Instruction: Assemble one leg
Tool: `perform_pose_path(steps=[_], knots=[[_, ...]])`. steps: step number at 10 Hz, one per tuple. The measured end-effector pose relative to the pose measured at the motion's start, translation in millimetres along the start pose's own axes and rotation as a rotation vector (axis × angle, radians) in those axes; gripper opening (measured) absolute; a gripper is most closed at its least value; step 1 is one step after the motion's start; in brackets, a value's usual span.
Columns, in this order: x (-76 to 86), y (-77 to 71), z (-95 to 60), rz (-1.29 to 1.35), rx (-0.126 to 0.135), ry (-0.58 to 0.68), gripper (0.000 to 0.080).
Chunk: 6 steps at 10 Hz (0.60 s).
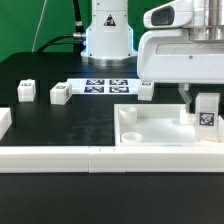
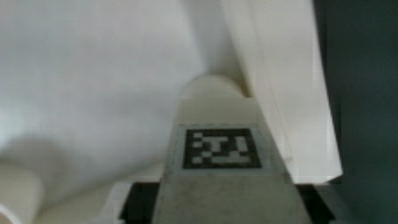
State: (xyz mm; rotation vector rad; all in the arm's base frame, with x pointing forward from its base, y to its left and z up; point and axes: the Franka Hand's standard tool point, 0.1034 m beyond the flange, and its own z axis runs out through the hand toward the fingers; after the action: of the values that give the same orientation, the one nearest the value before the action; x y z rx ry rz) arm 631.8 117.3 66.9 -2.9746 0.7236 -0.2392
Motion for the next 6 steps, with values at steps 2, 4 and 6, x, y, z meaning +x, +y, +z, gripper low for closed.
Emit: perform_pose_path(steps=[2, 4, 6], knots=[[-1.6, -0.9, 0.1, 0.193, -0.001, -0.003, 0.0292], [-3.0, -1.8, 0.2, 0.444, -0.001, -0.005, 0.0292], [-2.5, -1.4, 0.1, 0.684, 0.007, -0.013, 0.0292]])
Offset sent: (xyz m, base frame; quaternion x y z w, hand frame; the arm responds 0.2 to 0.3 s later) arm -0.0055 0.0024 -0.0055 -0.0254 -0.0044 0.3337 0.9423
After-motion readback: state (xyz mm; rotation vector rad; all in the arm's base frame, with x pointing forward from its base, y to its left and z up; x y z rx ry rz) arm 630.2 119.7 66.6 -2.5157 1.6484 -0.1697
